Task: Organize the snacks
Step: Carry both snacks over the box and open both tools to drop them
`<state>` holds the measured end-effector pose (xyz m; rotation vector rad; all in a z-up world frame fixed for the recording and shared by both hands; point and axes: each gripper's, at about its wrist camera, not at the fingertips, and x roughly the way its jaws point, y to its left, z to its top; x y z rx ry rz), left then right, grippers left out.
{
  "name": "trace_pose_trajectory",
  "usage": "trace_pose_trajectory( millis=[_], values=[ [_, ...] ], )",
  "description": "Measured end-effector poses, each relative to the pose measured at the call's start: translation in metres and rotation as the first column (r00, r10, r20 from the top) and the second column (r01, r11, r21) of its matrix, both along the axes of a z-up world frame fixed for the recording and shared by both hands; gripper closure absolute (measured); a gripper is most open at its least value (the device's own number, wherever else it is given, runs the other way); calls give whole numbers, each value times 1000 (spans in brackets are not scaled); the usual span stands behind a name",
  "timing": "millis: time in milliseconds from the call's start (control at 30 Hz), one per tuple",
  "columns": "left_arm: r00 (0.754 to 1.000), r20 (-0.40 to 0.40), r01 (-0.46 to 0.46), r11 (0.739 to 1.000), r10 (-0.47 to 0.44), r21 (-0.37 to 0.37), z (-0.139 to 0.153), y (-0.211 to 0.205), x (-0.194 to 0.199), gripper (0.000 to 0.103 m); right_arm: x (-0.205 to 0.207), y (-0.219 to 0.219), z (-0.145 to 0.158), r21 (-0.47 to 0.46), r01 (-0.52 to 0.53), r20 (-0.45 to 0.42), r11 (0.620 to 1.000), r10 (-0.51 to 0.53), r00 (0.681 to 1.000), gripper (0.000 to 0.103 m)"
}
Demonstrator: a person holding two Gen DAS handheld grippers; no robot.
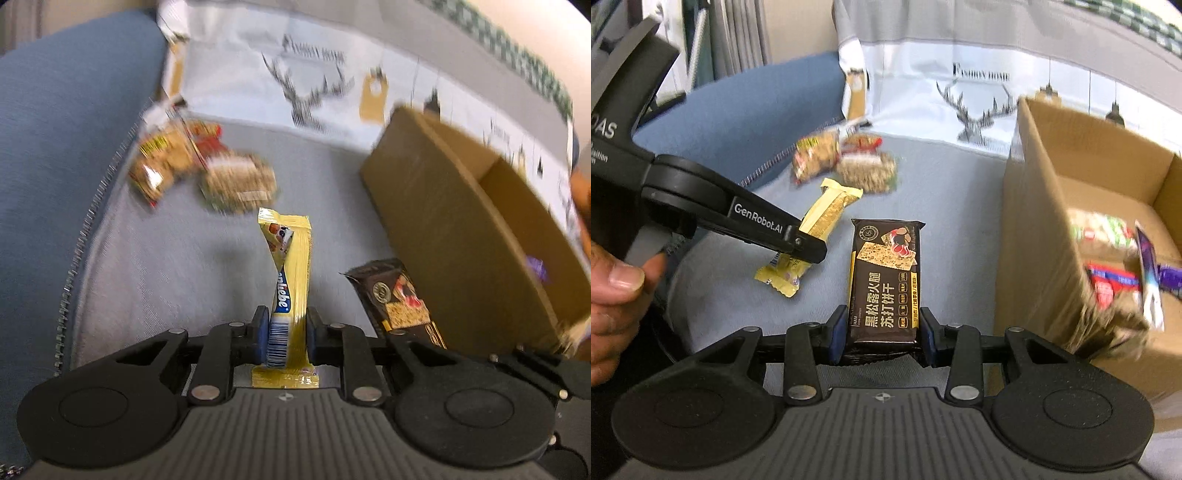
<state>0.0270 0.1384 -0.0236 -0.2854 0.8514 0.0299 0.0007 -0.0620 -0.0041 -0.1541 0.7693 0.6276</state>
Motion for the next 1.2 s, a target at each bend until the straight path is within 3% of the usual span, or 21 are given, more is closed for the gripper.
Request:
trace_pose_trajectory(
  millis=[233, 400, 600, 867, 1000, 1200],
  values=[
    [976, 193, -87, 994, 98, -66, 30, 14, -32, 81, -12, -2, 31, 75, -32, 160, 997, 20, 987, 62],
    [962, 215, -137, 980, 166, -143, 42, 18, -48, 81, -9, -13, 55, 154, -31, 233, 988, -6, 972, 62],
    [960, 195, -158, 966, 198, -206, 55, 2, -55, 81, 8, -38, 71, 235, 49, 240, 971, -106, 965, 62],
    [966, 243, -45, 981, 91, -187, 95, -66, -4, 81, 36, -89, 78, 296, 248, 238, 923, -322, 916, 62],
    [960, 279, 53, 984, -2, -173, 111, -115, 25, 81, 51, -122, 79, 323, 367, 227, 872, -448, 865, 62],
    [950, 293, 163, 974, -112, -157, 112, -175, 54, 81, 66, -168, 72, 354, 517, 184, 779, -600, 779, 62]
  ],
)
